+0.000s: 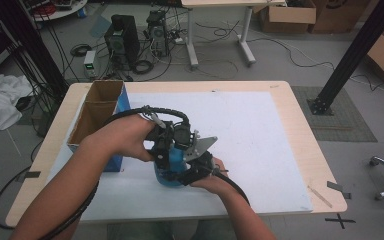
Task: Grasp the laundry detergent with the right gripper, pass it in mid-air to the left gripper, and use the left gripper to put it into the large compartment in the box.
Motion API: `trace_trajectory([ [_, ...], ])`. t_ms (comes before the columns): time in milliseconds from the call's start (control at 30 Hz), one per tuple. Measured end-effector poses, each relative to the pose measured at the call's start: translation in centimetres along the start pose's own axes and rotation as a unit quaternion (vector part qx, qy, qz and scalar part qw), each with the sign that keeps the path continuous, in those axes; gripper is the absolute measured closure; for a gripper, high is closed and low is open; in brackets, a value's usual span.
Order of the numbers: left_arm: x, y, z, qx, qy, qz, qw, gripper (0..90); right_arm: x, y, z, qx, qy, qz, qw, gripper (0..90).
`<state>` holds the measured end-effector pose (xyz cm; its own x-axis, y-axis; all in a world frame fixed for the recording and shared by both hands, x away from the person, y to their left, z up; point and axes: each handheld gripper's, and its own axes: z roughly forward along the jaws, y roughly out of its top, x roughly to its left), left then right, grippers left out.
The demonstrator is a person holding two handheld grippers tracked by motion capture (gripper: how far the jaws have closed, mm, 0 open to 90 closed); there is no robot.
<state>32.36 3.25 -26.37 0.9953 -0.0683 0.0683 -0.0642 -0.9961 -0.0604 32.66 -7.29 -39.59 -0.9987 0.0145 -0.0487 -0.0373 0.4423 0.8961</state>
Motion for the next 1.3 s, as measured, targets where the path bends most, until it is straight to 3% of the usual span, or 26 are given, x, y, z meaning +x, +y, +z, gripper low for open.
trace_trajectory([
  [133, 0.1, 0.0, 0.0, 0.005, -0.004, -0.002, 1.0, 38.6, 0.1, 0.0, -0.7, -0.021, -0.004, -0.001, 0.9998, 36.2],
  [300, 0.2, 0.0, -0.1, 0.008, -0.006, -0.006, 0.9999, 38.6, 0.2, -0.2, -1.5, -0.028, -0.009, -0.002, 0.9996, 30.8],
  [667, 0.6, -0.6, -1.2, 0.008, -0.003, -0.022, 0.9997, 38.6, -0.1, 0.1, -3.9, -0.018, -0.011, -0.003, 0.9998, 22.2],
  [800, 1.0, -1.2, -1.7, 0.012, -0.003, -0.035, 0.9993, 38.5, -0.4, 0.6, -5.5, 0.002, -0.022, -0.006, 0.9997, 18.6],
  [1000, 1.7, -2.1, -2.9, 0.018, -0.005, -0.062, 0.9979, 38.5, -0.8, 1.1, -8.0, 0.053, -0.04, -0.001, 0.9978, 11.5],
  [1133, 2.3, -2.8, -3.9, 0.021, -0.001, -0.074, 0.997, 38.5, -1.1, 1.5, -9.4, 0.09, -0.052, 0.002, 0.9946, 6.4],
  [1300, 3.1, -3.7, -5.4, 0.025, 0.0, -0.094, 0.9952, 38.4, -1.7, 2.2, -11.0, 0.149, -0.064, 0.005, 0.9867, 0.8],
])
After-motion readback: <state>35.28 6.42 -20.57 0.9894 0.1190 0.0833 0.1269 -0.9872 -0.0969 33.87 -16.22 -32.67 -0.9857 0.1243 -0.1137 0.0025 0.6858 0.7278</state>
